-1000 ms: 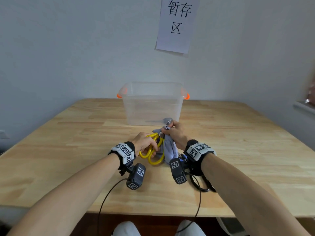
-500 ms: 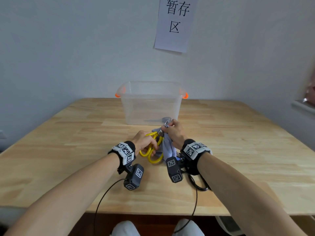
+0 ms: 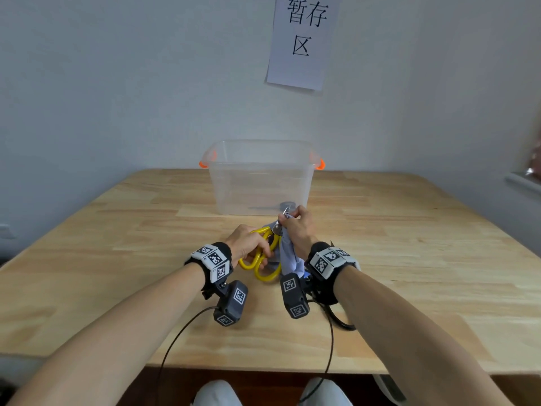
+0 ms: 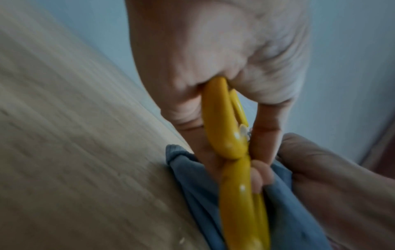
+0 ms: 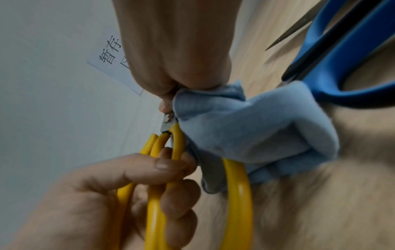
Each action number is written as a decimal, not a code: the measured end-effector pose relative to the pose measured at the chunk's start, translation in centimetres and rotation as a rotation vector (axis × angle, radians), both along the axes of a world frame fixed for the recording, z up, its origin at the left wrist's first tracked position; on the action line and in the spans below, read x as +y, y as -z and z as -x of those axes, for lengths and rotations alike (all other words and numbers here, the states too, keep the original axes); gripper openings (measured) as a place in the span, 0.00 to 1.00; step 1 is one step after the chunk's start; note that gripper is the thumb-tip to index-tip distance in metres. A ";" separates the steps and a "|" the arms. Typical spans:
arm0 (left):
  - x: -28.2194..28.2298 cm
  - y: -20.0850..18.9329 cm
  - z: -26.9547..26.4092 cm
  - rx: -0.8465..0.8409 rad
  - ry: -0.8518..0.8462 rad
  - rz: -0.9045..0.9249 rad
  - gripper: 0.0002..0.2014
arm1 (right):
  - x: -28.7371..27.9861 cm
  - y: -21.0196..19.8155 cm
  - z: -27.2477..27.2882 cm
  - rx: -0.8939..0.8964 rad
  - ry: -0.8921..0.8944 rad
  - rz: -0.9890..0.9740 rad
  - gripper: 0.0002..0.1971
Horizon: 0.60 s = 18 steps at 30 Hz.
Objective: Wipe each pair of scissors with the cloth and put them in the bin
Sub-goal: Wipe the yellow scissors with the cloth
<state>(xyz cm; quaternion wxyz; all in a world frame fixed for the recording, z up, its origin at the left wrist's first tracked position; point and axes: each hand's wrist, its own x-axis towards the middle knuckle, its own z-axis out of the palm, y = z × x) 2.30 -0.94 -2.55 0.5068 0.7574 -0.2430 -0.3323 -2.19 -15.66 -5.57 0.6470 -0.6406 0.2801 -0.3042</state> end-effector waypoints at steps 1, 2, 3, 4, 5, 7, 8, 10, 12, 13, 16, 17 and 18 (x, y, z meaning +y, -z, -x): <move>0.0 0.0 0.0 -0.005 -0.001 0.001 0.08 | 0.1 0.2 -0.2 0.010 0.021 0.009 0.16; 0.0 -0.1 -0.1 -0.008 -0.004 -0.001 0.09 | 0.2 0.3 -0.3 0.020 0.030 0.025 0.16; 0.0 -0.1 -0.2 -0.008 -0.006 -0.008 0.09 | 0.2 0.4 -0.3 0.026 0.020 0.034 0.15; 0.1 -0.2 -0.2 -0.006 -0.009 -0.016 0.10 | 0.1 0.4 -0.2 0.019 -0.012 0.024 0.15; 0.1 -0.3 -0.3 -0.006 -0.014 -0.024 0.10 | 0.0 0.4 -0.2 0.001 -0.062 -0.001 0.16; 0.2 -0.3 -0.5 -0.009 -0.024 -0.034 0.11 | -0.2 0.1 0.1 -0.029 -0.176 -0.012 0.17; 0.2 -0.3 -0.5 -0.012 -0.025 -0.040 0.11 | -0.3 0.0 0.2 -0.033 -0.208 0.008 0.18; 0.0 -0.2 -0.4 -0.014 -0.020 -0.052 0.12 | -0.6 -0.3 0.4 -0.034 -0.228 0.003 0.19; -0.2 -0.2 -0.1 -0.017 -0.015 -0.046 0.12 | -0.6 -0.3 0.3 -0.014 -0.187 -0.036 0.19; -0.4 -0.2 0.0 -0.022 -0.011 -0.038 0.12 | -0.6 -0.2 0.0 -0.001 -0.137 -0.040 0.19; -0.9 -0.1 0.2 -0.033 -0.008 -0.021 0.08 | -0.4 0.2 -0.6 0.024 0.031 -0.012 0.17; -1.0 -0.1 0.3 -0.030 -0.012 -0.018 0.08 | -0.4 0.2 -0.7 0.028 0.049 -0.014 0.17; -1.0 -0.1 0.1 -0.028 -0.021 -0.016 0.07 | -0.5 0.2 -0.8 0.019 0.039 -0.032 0.17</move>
